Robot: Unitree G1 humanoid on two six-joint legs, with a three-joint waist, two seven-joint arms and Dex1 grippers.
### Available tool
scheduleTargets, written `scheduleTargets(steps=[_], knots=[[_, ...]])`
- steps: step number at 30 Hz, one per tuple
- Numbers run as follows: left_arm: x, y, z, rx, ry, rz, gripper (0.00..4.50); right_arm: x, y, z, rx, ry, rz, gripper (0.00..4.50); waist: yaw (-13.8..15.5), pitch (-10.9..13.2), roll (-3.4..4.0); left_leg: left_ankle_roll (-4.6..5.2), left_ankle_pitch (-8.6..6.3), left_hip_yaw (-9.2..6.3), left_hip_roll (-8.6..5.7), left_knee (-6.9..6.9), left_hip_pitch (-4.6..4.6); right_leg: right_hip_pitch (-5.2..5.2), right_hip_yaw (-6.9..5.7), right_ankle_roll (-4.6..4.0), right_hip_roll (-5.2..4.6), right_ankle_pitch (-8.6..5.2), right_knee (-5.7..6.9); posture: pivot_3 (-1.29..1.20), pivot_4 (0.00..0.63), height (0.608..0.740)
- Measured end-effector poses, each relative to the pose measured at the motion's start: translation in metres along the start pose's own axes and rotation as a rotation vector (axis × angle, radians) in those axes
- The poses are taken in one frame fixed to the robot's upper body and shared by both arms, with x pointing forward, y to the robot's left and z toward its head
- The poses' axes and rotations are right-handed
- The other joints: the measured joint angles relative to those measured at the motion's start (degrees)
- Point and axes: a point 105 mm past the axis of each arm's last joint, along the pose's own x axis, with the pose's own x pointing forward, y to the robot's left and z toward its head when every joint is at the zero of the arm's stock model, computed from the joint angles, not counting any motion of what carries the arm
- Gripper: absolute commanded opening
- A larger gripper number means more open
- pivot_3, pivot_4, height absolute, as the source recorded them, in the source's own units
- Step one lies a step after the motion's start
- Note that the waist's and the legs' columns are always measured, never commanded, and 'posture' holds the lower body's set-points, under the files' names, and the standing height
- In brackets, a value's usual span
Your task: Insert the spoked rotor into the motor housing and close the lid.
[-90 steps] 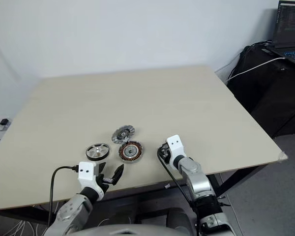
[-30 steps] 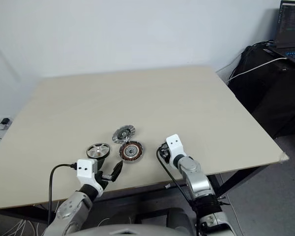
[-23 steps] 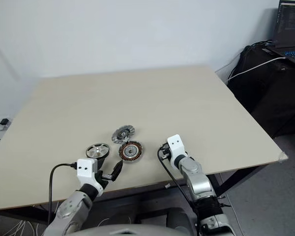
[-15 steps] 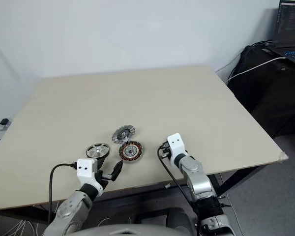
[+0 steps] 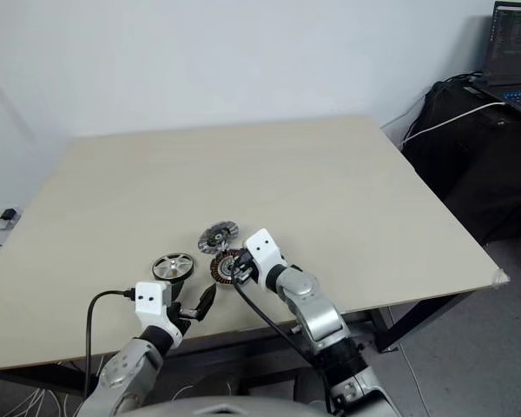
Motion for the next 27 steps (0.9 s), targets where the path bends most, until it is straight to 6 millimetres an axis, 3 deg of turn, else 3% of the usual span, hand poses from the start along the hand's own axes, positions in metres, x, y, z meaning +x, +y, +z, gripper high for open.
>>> scheduleTargets(steps=[7,17,27], knots=[[-0.002,0.002,-0.002,-0.011,0.003,0.013,4.5,0.006,-0.001,-0.015,-0.006,0.055,0.012,0.68,-0.1,0.0,0.01,-0.02,-0.01,0.0,0.01,-0.02,0.01,-0.01,0.0,0.0,0.01,0.0,0.01,0.0,0.0,0.74],[-0.003,0.004,-0.002,-0.014,-0.001,0.022,4.5,0.014,0.017,-0.011,-0.043,0.047,0.088,0.68,-0.1,0.0,0.01,-0.04,-0.02,0.0,0.0,-0.02,0.01,-0.01,0.0,0.0,0.02,0.0,0.01,0.0,0.0,0.74],[-0.003,0.004,-0.002,-0.019,-0.01,0.025,4.5,0.022,0.012,-0.016,-0.056,0.071,0.083,0.68,-0.1,0.0,0.01,-0.05,-0.01,0.0,0.0,-0.03,0.02,-0.01,0.0,-0.01,0.03,0.01,0.02,0.0,0.0,0.74]])
